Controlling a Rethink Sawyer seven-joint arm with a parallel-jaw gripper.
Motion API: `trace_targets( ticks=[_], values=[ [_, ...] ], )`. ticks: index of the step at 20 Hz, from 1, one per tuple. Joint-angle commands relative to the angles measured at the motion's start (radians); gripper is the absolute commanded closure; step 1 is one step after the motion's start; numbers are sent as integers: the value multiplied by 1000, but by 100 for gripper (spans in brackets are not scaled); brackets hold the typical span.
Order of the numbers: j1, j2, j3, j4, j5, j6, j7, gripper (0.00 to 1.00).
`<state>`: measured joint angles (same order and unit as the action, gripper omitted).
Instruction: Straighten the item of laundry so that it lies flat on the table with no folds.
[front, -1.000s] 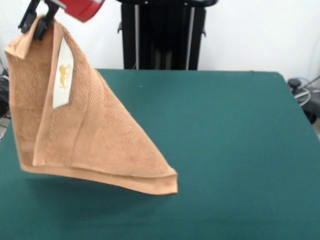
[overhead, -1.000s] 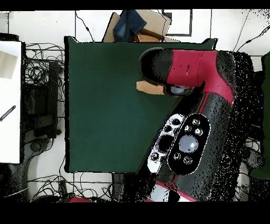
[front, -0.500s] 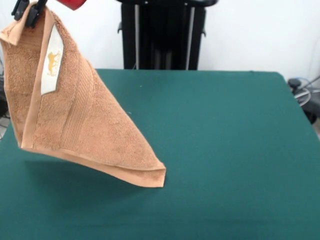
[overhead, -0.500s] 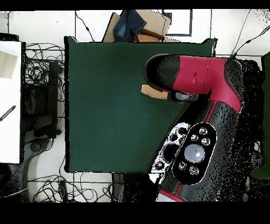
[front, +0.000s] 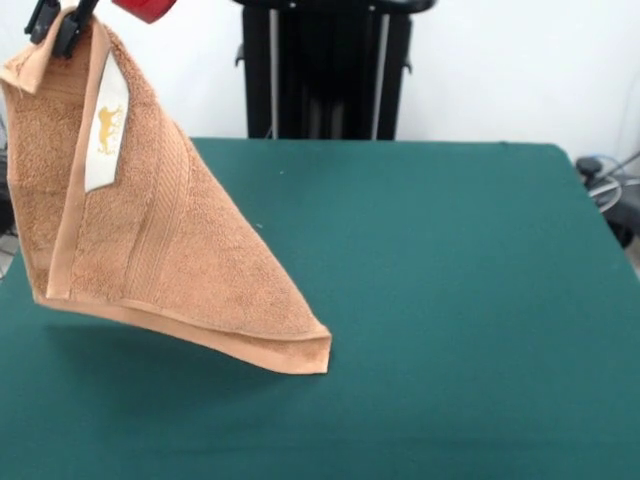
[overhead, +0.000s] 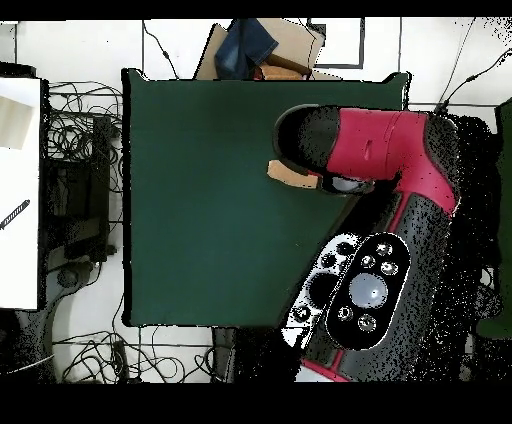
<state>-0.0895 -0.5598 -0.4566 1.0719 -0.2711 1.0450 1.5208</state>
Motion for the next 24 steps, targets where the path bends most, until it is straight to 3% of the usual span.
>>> trace_targets(
  ticks=[1,7,13,20,24],
  values=[
    [5,3,3,181,13,-74,305,100],
    [-13,26,7,112,14,-34,268,100],
    [-34,43,5,-40,24,85,216,100],
    [-22,1,-9,-102,28,160,204,100],
    [-12,-49,-26,-183,32,286,157,100]
  ],
)
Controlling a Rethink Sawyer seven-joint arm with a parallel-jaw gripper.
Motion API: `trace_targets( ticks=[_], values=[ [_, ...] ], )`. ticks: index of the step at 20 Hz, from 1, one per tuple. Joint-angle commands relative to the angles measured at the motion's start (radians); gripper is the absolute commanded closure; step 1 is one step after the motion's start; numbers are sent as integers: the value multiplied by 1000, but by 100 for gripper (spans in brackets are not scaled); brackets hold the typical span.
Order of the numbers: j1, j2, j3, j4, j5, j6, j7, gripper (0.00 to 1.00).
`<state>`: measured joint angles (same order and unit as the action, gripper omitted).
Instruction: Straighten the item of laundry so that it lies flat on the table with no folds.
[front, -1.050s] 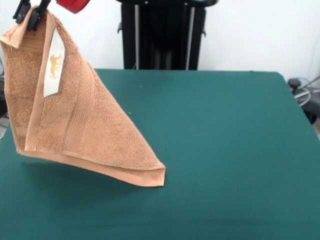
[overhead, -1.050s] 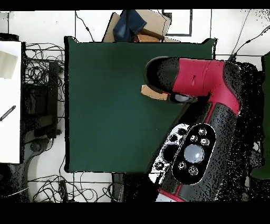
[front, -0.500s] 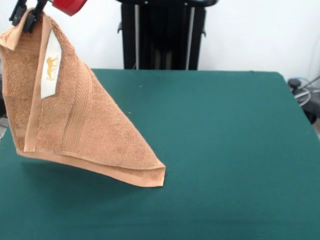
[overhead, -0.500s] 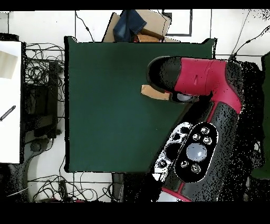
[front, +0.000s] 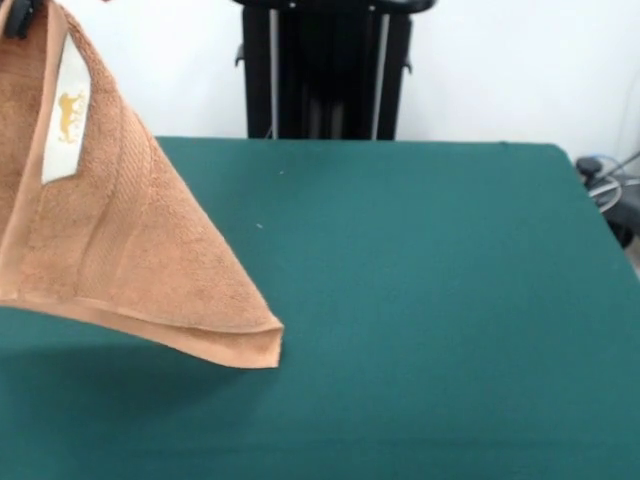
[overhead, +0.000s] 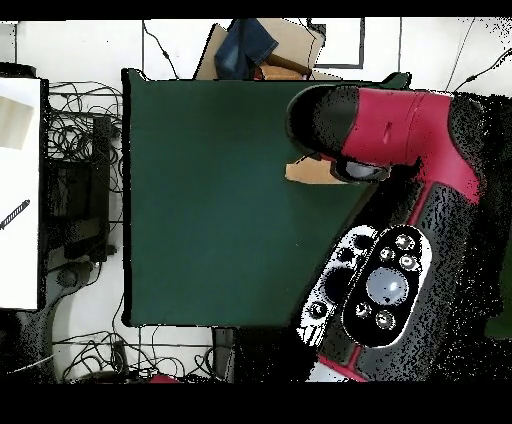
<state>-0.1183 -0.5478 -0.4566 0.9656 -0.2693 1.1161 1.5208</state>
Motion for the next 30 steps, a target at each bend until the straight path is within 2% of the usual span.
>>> trace_targets(
  ticks=[1,4,12,15,20,22,25,30],
  values=[
    [19,-68,-35,-120,26,271,134,100],
    [44,-94,-74,-190,-3,394,99,100],
    [94,-156,-116,-152,-45,399,136,100],
    [112,-170,-121,-93,-46,375,160,100],
    [159,-218,-128,150,-49,208,262,100],
    [166,-228,-127,215,-44,153,297,100],
    [165,-225,-122,253,-35,111,316,100],
    [164,-211,-125,262,-18,90,312,100]
  ],
)
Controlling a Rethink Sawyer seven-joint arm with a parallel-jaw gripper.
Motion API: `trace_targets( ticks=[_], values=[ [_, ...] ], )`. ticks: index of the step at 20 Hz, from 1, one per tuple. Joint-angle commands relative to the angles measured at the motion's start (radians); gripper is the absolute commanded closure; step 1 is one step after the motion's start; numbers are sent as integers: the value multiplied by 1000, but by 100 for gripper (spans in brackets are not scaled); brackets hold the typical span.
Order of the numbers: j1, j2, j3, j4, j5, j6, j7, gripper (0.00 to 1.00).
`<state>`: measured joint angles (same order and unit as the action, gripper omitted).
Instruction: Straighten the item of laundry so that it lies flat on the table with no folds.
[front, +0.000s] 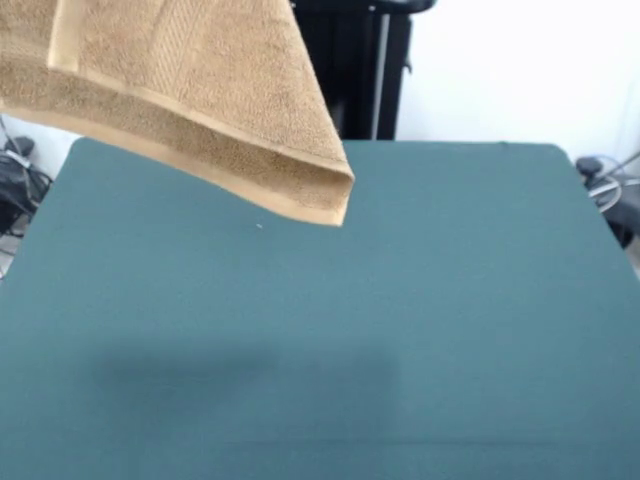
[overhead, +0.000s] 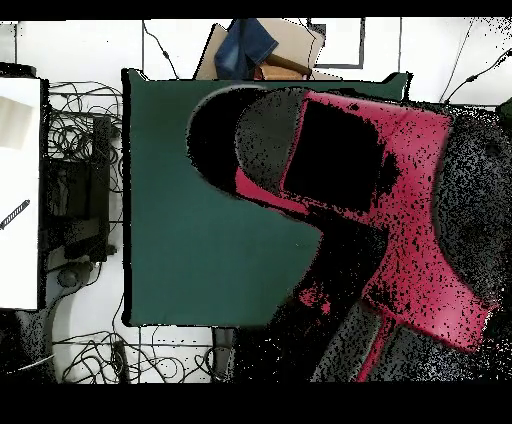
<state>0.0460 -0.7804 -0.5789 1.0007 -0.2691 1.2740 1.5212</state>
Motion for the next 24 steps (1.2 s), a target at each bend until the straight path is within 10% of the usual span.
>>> trace_targets(
  ticks=[1,24],
  values=[
    [-1,25,-5,224,-17,-69,311,100],
    [-32,73,25,254,3,-177,320,100]
  ],
)
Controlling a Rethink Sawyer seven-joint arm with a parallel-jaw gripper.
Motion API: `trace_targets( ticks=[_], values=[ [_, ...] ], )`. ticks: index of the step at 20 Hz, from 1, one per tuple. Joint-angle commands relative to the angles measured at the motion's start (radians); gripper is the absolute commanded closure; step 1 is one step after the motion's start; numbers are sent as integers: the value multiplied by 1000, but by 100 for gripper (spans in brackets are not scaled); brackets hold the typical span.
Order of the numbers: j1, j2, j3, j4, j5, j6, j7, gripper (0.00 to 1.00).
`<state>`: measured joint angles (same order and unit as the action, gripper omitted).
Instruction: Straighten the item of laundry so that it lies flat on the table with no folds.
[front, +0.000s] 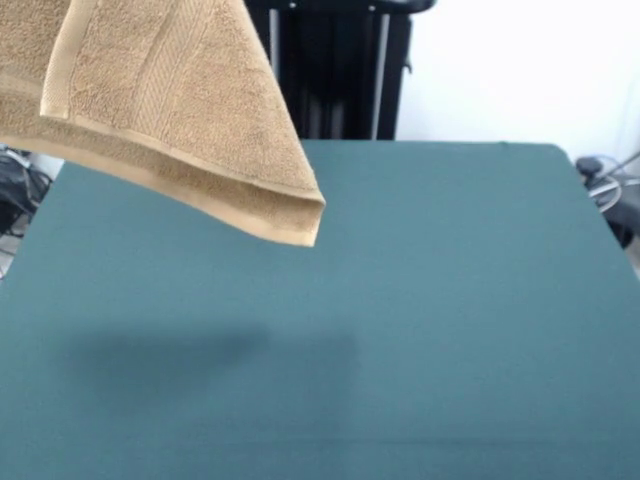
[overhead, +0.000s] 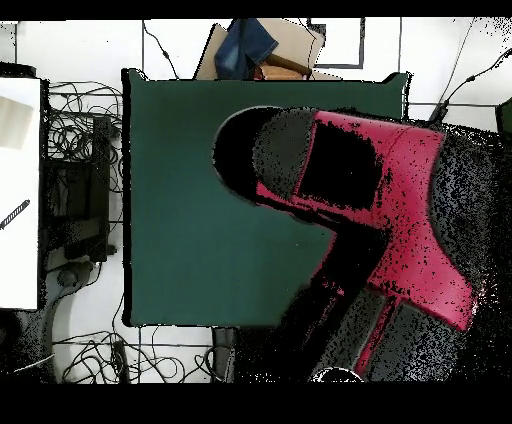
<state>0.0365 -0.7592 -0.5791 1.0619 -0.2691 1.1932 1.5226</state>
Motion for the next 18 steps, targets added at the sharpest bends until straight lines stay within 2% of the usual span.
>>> trace_targets(
  ticks=[1,18],
  values=[
    [-26,57,29,196,6,-108,321,100],
    [-37,91,35,201,27,-165,318,100]
  ],
)
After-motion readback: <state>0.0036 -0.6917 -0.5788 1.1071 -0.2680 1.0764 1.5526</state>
